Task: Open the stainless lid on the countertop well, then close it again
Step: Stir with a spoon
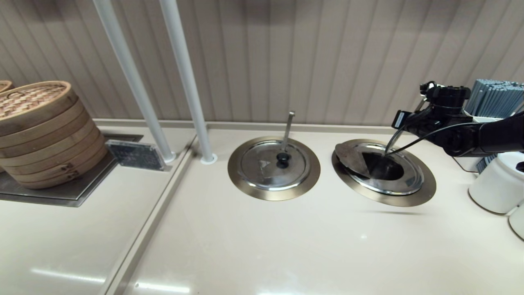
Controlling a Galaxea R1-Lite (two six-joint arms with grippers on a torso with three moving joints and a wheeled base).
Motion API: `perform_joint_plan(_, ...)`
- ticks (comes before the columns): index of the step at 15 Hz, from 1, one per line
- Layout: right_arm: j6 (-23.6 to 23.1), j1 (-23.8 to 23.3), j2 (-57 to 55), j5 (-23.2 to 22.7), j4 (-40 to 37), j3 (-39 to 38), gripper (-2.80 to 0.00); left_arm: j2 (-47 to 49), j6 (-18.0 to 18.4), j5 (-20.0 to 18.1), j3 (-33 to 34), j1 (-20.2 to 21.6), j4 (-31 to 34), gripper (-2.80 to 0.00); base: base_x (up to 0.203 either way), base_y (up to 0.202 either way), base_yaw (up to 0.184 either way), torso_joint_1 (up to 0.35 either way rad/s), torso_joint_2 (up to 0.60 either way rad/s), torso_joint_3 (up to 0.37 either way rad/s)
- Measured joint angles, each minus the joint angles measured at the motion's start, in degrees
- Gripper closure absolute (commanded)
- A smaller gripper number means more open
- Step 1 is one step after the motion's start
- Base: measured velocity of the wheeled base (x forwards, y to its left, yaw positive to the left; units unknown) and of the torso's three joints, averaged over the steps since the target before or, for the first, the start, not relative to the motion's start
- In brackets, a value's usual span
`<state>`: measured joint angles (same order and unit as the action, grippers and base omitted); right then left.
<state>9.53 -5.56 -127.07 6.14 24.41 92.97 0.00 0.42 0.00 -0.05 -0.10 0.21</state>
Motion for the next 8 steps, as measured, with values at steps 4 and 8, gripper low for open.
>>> perform_joint_plan(4, -0.5, 0.8, 1.2, 0.0, 0.1, -0.4, 0.00, 0.0, 0.0, 0.0, 0.0, 0.0, 0.0, 0.00, 0.000, 0.000, 0.000, 0.000, 0.00, 0.000)
perform_joint_plan(8, -0.5, 2.0, 2.8, -1.0, 0.1, -3.4, 0.00, 0.0, 0.0, 0.0, 0.0, 0.0, 0.0, 0.00, 0.000, 0.000, 0.000, 0.000, 0.00, 0.000)
